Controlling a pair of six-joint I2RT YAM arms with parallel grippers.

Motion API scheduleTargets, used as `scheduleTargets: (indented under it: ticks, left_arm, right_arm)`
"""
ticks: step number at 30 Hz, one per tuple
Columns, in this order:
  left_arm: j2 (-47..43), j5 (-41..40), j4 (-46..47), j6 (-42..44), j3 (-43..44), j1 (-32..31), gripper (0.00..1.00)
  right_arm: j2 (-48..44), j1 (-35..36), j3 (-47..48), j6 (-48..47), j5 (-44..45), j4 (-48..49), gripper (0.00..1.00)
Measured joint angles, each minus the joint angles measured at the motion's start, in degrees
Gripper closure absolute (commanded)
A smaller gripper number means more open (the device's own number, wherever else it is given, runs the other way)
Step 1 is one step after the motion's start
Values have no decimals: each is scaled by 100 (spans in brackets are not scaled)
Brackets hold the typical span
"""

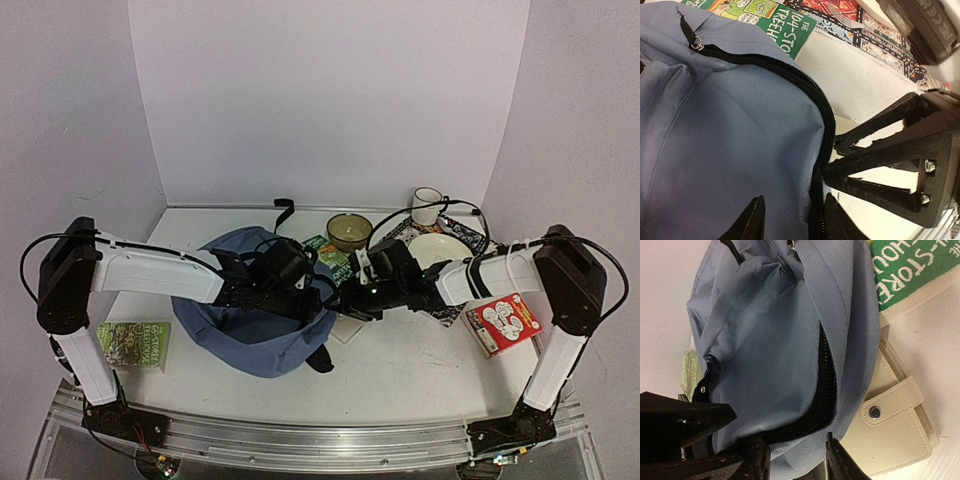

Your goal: Pack the student bag

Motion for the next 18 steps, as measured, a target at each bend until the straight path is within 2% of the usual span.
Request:
scheduleTargets:
  ticks: [4,9,18]
  left_arm:
    - [40,-85,-48,30,17,0,71]
    - [46,-229,-199,67,17,35,74]
    - [46,-52,-295,108,17,107,66]
  right_arm:
    - [0,0,13,0,-20,7,62]
    - [0,0,51,2,-39,15,61]
    - [0,2,51,6,-60,17,60]
